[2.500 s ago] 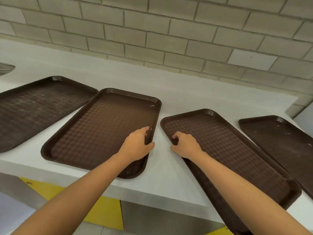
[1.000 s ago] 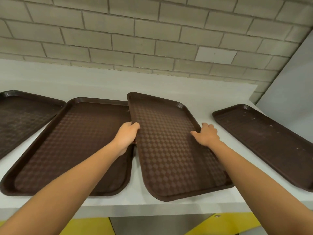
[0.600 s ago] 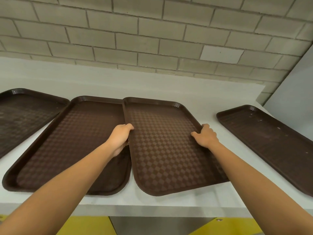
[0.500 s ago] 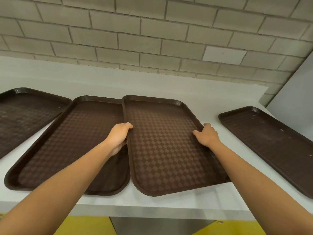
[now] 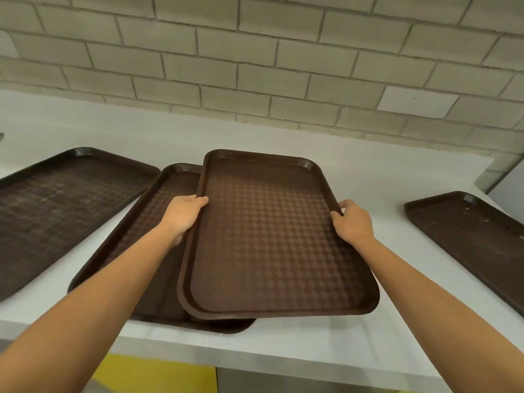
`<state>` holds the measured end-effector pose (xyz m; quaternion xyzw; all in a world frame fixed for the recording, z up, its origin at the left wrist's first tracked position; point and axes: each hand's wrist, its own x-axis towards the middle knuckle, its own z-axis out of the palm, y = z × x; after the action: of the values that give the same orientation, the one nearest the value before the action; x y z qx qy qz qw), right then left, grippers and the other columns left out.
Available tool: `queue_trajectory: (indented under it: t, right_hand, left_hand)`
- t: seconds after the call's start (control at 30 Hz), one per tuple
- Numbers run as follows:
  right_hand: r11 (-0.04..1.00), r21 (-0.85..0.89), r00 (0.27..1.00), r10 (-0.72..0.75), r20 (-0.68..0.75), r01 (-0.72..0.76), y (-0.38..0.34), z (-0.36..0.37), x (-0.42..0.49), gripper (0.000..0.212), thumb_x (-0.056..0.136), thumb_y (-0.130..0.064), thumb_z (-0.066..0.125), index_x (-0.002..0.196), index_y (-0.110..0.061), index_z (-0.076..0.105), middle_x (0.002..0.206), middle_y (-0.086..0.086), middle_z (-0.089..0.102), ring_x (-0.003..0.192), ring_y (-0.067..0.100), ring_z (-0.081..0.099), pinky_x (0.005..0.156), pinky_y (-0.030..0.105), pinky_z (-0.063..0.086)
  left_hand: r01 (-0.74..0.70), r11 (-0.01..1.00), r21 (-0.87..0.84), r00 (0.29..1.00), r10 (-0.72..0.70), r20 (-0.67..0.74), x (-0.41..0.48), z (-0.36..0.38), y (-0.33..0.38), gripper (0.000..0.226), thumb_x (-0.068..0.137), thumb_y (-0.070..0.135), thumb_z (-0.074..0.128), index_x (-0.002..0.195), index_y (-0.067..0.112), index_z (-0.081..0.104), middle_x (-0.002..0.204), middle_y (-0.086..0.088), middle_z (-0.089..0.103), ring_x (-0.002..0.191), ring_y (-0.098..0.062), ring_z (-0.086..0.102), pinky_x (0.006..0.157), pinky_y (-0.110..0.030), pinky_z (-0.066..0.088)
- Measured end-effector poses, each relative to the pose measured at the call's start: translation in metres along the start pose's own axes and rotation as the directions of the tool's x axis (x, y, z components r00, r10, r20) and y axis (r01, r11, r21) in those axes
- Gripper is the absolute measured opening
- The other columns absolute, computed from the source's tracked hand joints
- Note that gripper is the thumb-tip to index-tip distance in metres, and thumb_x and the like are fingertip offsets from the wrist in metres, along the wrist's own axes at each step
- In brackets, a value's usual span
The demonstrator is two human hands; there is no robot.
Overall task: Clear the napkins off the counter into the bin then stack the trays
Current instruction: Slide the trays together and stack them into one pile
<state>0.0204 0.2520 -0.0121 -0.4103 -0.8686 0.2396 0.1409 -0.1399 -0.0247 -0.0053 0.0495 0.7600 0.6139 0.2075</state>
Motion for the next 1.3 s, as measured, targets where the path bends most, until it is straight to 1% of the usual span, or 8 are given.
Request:
queue_trajectory:
  t: [0.13,0.2,0.27,0.37,0.47,0.77,1.03,1.3]
  right_hand:
    - [1.0,0.024,1.0,-0.005,0.02,0.004,-0.033,0.024,-0.009,0.03,0.096,-0.025,0.048,0.121,-0.011,0.052,0.11,0.013,0.064,0.097,0.03,0.061,0.079,0.033,0.047]
    - [0.999,0.04,0.999,0.003,0.033,-0.005,-0.049,0.037,-0.014,0.029,0.095,-0.025,0.048,0.12,-0.011,0.051,0.108,0.013,0.065,0.096,0.029,0.061,0.077,0.032,0.046]
    - [0.998,0.055,0.999,0.002,0.039,-0.004,-0.064,0.049,-0.019,0.029,0.095,-0.025,0.048,0.12,-0.01,0.051,0.107,0.013,0.065,0.094,0.029,0.061,0.076,0.031,0.046]
    - [0.998,0.07,0.999,-0.001,0.04,-0.002,-0.084,0.064,-0.025,0.03,0.096,-0.024,0.047,0.123,-0.01,0.049,0.107,0.012,0.064,0.087,0.026,0.059,0.076,0.03,0.046]
    - [0.996,0.087,0.999,0.006,0.05,-0.01,-0.098,0.078,-0.032,0.032,0.096,-0.022,0.047,0.125,-0.009,0.047,0.105,0.013,0.064,0.081,0.022,0.054,0.073,0.028,0.043]
    - [0.995,0.049,0.991,0.079,0.105,-0.084,-0.104,0.098,-0.053,0.031,0.096,-0.022,0.046,0.122,-0.005,0.042,0.11,0.015,0.06,0.083,0.023,0.052,0.074,0.028,0.042]
    - [0.997,0.012,0.994,0.077,0.08,-0.078,-0.105,0.105,-0.061,0.03,0.095,-0.024,0.048,0.12,-0.008,0.043,0.106,0.013,0.062,0.08,0.022,0.055,0.071,0.028,0.043]
    - [0.998,0.002,0.998,0.057,0.03,-0.057,-0.101,0.113,-0.064,0.031,0.095,-0.028,0.05,0.121,-0.013,0.042,0.103,0.011,0.064,0.077,0.021,0.059,0.07,0.028,0.047]
  left_hand:
    - [-0.086,0.945,0.316,0.989,0.118,-0.085,0.02,-0.037,-0.004,0.028,0.093,0.026,0.051,0.072,0.014,0.066,0.072,-0.001,0.066,0.075,-0.021,0.062,0.072,-0.03,0.05]
    - [-0.102,0.86,0.5,0.976,0.184,-0.118,0.029,-0.055,-0.007,0.025,0.093,0.026,0.051,0.08,0.009,0.064,0.081,-0.003,0.065,0.086,-0.025,0.059,0.071,-0.027,0.046]
    - [-0.112,0.797,0.594,0.965,0.23,-0.128,0.041,-0.074,-0.01,0.029,0.093,0.028,0.052,0.097,0.004,0.068,0.1,-0.01,0.069,0.101,-0.029,0.06,0.087,-0.032,0.046]
    - [-0.139,0.724,0.676,0.953,0.283,-0.108,0.055,-0.098,-0.015,0.033,0.093,0.029,0.052,0.106,0.004,0.069,0.094,-0.014,0.071,0.093,-0.029,0.063,0.086,-0.032,0.045]
    - [-0.175,0.669,0.722,0.942,0.327,-0.075,0.068,-0.113,-0.023,0.03,0.093,0.027,0.051,0.099,0.004,0.069,0.081,-0.012,0.07,0.082,-0.028,0.063,0.078,-0.031,0.046]
    - [-0.187,0.435,0.881,0.94,0.34,0.031,0.08,-0.13,-0.034,0.033,0.094,0.032,0.048,0.108,0.006,0.062,0.094,-0.014,0.066,0.086,-0.03,0.063,0.072,-0.038,0.052]
    - [-0.19,0.28,0.941,0.922,0.381,0.073,0.081,-0.135,-0.038,0.034,0.095,0.035,0.045,0.108,0.008,0.062,0.093,-0.012,0.066,0.083,-0.029,0.064,0.067,-0.035,0.048]
    - [-0.226,0.291,0.93,0.894,0.44,0.079,0.08,-0.138,-0.046,0.036,0.095,0.036,0.044,0.106,0.008,0.062,0.098,-0.011,0.064,0.084,-0.03,0.063,0.07,-0.037,0.051]
